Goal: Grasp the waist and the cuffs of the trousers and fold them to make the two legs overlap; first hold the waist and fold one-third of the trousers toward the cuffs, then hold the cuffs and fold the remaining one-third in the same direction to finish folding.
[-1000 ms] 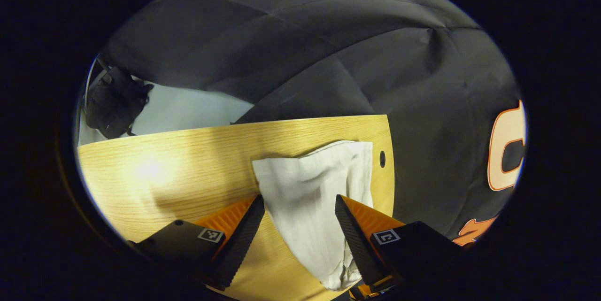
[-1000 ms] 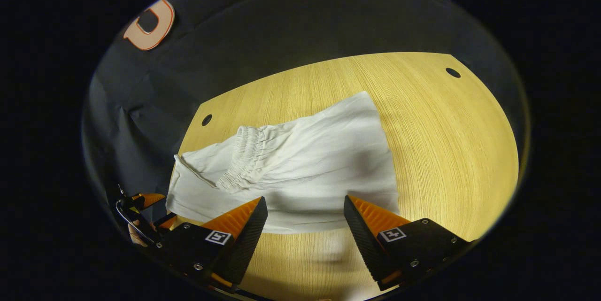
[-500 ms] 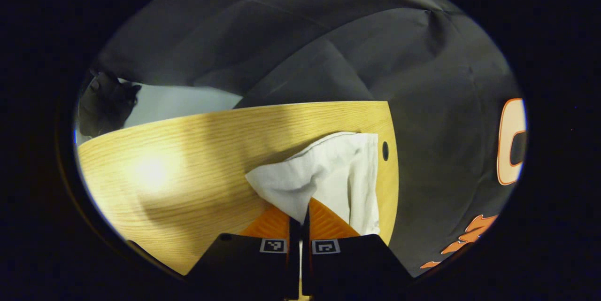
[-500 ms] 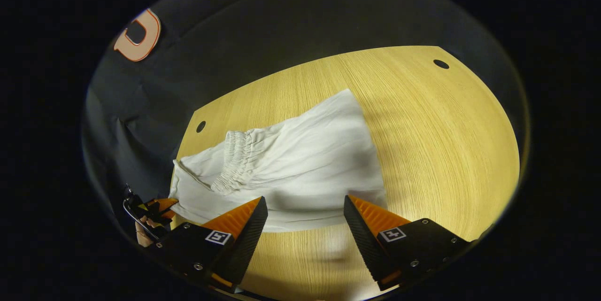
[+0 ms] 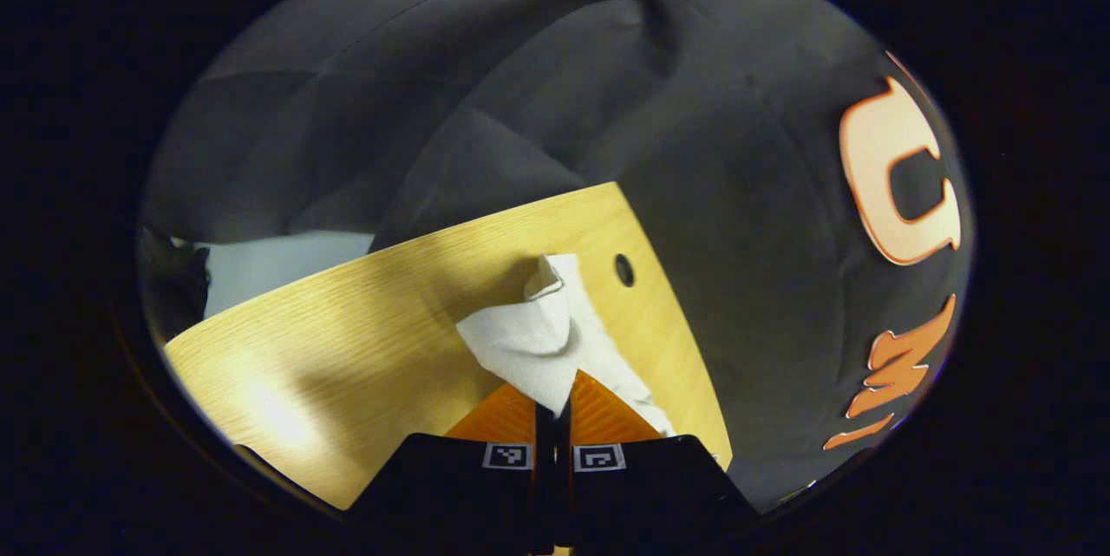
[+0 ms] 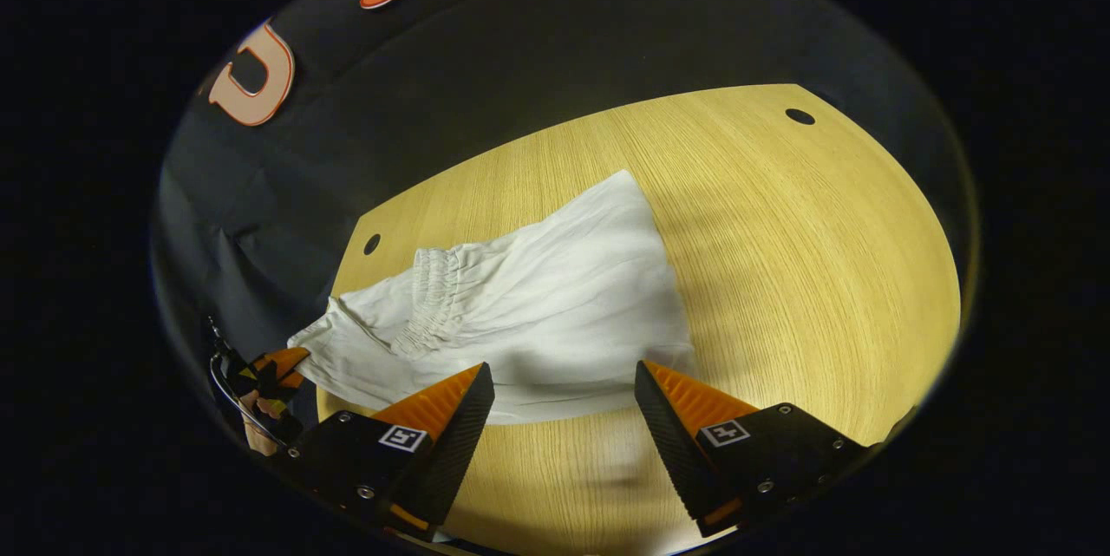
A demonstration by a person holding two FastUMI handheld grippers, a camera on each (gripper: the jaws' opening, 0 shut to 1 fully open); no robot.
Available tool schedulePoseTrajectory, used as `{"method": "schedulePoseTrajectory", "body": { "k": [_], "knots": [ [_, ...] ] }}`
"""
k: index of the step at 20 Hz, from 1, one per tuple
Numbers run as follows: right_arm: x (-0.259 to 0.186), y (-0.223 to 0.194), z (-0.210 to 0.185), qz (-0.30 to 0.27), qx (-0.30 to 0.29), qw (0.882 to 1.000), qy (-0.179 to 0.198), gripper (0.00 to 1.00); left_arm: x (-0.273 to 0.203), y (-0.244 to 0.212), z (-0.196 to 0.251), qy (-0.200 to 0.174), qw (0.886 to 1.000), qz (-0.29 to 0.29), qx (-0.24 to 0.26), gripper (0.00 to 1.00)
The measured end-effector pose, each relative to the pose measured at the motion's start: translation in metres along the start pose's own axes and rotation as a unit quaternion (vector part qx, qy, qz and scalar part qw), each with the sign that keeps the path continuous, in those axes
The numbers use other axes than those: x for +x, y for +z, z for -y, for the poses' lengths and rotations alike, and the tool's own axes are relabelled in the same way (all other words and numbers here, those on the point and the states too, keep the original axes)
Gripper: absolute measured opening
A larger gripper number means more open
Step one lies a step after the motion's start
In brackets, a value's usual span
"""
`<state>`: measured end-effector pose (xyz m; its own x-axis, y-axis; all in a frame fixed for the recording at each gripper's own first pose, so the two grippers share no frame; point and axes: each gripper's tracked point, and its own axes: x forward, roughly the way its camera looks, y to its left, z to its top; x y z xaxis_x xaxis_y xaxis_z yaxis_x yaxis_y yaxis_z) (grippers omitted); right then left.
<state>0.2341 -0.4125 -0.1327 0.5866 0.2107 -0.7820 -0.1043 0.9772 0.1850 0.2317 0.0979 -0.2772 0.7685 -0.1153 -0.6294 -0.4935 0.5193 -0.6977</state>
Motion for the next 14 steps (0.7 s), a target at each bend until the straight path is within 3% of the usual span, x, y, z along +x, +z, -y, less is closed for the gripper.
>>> {"method": "schedulePoseTrajectory", "body": {
  "k": [4, 6, 9, 14],
  "knots": [
    [-0.009, 0.0, 0.006, 0.015, 0.008, 1.0, 0.005, 0.99, -0.018, -0.002, 0.072, -0.059, 0.998, 0.002, 0.034, 0.04],
    [-0.015, 0.001, 0.011, 0.021, 0.018, 1.0, 0.009, 0.99, -0.028, -0.008, 0.109, -0.083, 0.994, 0.004, 0.074, 0.04],
    [-0.03, 0.004, 0.027, 0.031, 0.029, 0.999, 0.007, 0.99, -0.033, -0.037, 0.166, -0.111, 0.983, -0.007, 0.145, 0.04],
    [-0.053, 0.003, 0.069, 0.044, 0.054, 0.998, -0.004, 0.98, -0.047, -0.1, 0.252, -0.173, 0.964, -0.034, 0.197, 0.03]
  ]
}}
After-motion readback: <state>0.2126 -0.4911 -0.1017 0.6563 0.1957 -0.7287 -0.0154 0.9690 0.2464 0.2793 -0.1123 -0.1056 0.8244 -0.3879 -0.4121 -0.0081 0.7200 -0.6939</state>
